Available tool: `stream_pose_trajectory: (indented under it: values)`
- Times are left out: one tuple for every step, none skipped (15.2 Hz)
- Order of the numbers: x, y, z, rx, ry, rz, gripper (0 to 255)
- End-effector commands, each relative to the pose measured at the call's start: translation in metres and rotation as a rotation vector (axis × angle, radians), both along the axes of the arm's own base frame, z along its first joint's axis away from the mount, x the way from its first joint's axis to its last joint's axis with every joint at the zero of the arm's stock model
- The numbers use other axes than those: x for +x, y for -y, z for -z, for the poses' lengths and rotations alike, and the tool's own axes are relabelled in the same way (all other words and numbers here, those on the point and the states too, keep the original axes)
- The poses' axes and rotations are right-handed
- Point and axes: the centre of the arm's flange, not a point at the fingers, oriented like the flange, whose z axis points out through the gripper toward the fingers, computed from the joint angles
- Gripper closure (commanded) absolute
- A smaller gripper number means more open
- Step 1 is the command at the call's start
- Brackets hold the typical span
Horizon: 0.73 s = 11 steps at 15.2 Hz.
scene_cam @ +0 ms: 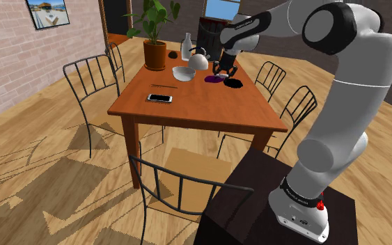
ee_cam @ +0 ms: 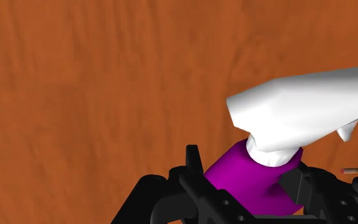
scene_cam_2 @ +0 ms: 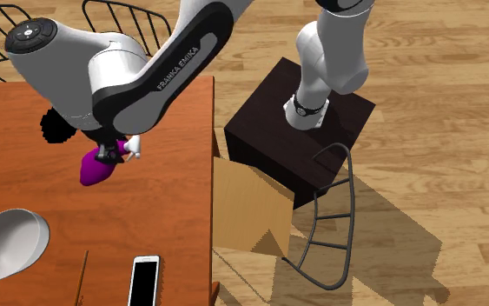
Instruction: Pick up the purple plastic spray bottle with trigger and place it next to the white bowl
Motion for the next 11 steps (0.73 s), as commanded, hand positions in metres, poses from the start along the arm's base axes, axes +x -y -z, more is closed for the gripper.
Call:
stream_pose_trajectory:
  values:
    - [0.02,0.018,0.001,0.0,0.0,-0.001,255]
    - [0.03,0.027,0.001,0.0,0.0,-0.001,255]
    - [0.04,0.036,0.001,0.0,0.0,-0.001,255]
    - [0.05,0.044,0.001,0.0,0.0,-0.001,255]
    - [0.06,0.053,0.0,0.0,0.0,-0.001,255]
    - [0.07,0.062,0.0,0.0,0.0,-0.001,255]
    - [0.08,0.07,0.0,0.0,0.0,-0.001,255]
    - [0.09,0.079,0.0,0.0,0.0,-0.001,255]
    - [0.1,0.087,0.0,0.0,0.0,-0.001,255]
    - [0.106,0.092,0.0,0.0,0.0,-0.001,255]
    - [0.106,0.092,0.006,0.0,0.0,-0.001,255]
